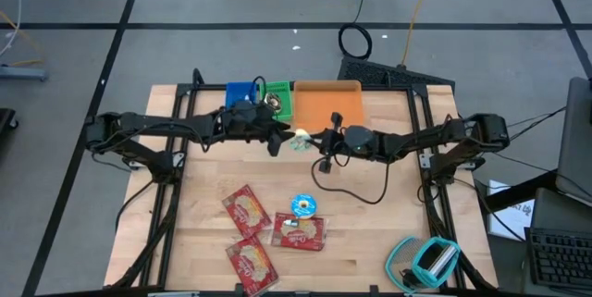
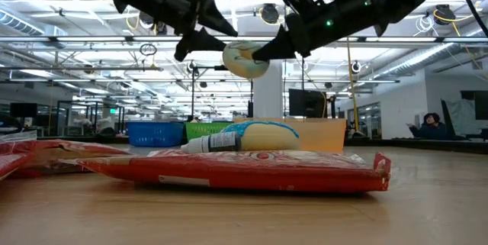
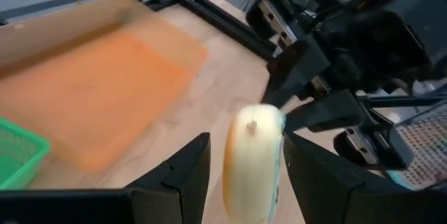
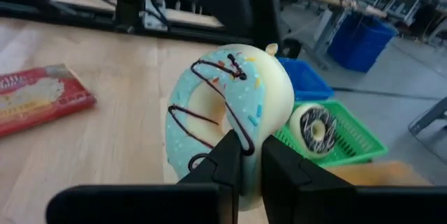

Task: Pick & Place Food Item
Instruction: Put the light blue donut into the green bin

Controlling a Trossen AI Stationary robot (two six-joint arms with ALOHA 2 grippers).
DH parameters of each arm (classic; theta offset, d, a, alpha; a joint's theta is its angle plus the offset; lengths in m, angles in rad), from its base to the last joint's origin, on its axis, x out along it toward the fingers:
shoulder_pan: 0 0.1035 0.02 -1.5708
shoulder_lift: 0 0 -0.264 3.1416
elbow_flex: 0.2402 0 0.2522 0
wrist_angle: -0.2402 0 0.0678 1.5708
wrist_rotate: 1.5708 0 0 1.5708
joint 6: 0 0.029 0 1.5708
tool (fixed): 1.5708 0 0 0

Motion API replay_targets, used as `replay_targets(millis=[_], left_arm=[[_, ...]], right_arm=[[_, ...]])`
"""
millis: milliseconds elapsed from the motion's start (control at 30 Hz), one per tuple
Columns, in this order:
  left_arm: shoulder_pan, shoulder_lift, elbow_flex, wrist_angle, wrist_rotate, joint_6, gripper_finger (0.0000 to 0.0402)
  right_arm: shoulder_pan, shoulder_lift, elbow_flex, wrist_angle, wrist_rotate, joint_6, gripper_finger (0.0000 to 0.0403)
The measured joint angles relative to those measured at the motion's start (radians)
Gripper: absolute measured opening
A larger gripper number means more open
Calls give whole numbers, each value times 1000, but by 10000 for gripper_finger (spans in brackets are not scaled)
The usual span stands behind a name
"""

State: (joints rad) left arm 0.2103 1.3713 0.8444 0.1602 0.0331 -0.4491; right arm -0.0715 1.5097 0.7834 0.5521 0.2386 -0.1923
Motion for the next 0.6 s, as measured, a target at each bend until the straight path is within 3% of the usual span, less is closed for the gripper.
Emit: replay_targets(millis=[167,433,600], left_arm=[[-8,27,0,71,99,23,192],[-6,74,0,70,41,36,243],[1,90,0,77,42,56,246]], right_arm=[[0,0,0,14,0,-11,28],[0,0,0,42,0,-11,26],[0,0,0,52,0,-11,28]])
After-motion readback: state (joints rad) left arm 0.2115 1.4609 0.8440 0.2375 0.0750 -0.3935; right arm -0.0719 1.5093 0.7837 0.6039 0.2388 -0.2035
